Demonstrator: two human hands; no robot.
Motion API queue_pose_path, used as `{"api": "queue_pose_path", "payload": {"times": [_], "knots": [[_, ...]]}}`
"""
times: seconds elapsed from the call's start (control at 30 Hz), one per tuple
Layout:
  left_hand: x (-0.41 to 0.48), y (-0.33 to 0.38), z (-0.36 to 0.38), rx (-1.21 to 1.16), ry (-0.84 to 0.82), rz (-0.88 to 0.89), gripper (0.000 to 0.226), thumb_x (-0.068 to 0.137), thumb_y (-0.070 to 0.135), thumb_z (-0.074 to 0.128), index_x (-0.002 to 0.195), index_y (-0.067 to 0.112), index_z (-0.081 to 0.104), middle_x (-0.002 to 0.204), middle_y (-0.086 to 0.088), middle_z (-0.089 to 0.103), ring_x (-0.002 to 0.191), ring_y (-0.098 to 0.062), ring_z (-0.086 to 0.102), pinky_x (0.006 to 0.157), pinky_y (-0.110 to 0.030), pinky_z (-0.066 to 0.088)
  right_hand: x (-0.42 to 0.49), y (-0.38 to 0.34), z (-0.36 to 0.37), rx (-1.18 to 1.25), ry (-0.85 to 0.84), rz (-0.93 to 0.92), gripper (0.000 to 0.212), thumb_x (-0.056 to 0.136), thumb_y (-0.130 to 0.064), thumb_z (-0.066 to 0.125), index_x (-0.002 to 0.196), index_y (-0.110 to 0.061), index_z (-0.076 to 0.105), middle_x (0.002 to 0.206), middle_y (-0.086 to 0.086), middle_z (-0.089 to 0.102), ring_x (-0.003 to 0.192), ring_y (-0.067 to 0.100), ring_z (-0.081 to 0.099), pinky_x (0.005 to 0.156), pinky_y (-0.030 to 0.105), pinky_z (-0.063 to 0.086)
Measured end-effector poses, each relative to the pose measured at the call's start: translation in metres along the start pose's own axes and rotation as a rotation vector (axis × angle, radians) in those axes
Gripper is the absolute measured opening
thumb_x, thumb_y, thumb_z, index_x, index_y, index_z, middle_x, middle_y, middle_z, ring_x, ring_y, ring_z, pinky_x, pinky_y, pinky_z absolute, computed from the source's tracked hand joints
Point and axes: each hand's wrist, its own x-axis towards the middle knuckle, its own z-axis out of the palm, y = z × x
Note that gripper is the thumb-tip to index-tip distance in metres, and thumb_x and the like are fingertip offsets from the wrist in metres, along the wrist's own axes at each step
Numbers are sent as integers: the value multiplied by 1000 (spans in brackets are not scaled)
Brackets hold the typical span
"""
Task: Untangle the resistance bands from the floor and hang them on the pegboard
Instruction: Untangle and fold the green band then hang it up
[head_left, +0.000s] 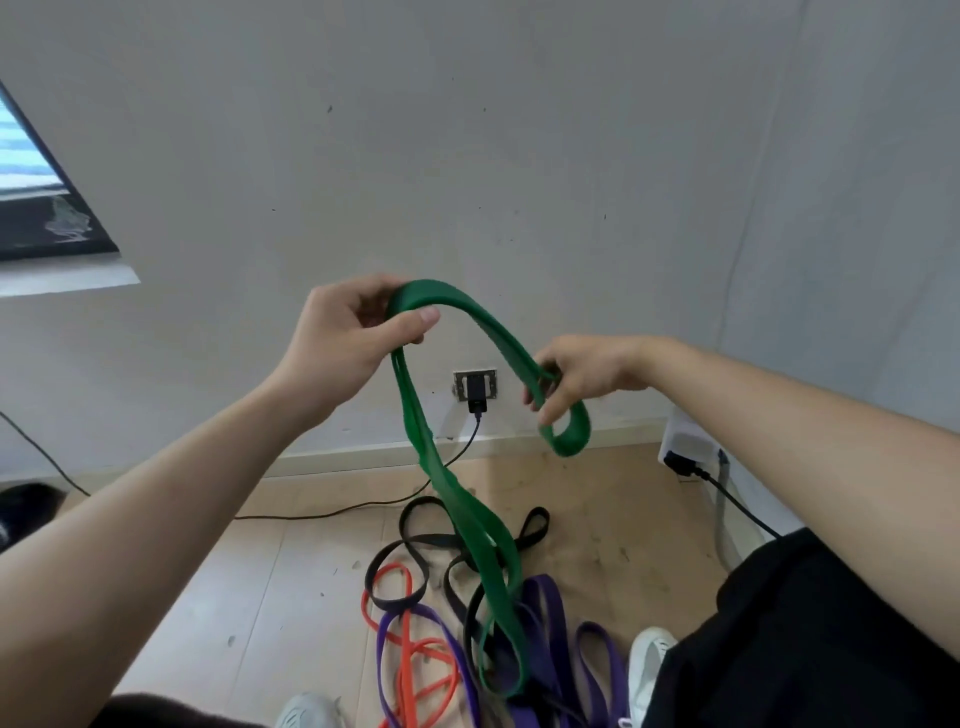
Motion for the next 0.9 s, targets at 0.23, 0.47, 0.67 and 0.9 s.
{"api": "queue_pose_path", "payload": {"times": [0.23,0.47,0.67,0.9], "knots": [[-5,1,4,-8,-133,-3,18,86,12,77,104,14,75,86,3,77,78,-8,70,77,-20,56,-4,-45,9,499,71,-369,39,85,-11,76,123,-11,64,122,9,69,115,20,65,103,36,49],[-6,-14,-6,59,-144,-50,19,84,13,81,102,16,74,84,5,74,77,-10,65,79,-29,55,-13,-66,5,545,362,-472,25,84,-12,77,106,-2,72,92,10,69,85,15,63,85,34,52],[-10,-41,12,205,-203,-158,13,83,6,78,89,10,68,84,-10,70,78,-17,68,89,-43,60,-21,-72,-5,698,500,-550,19,85,-3,73,103,-10,71,90,2,69,85,14,64,87,35,54],[-9,-59,20,211,-262,-232,8,86,10,75,92,12,69,96,-14,74,95,-31,71,96,-48,57,-25,-52,-30,1109,716,-527,7,89,-8,69,96,-10,69,86,3,65,84,20,61,92,39,52]]}}
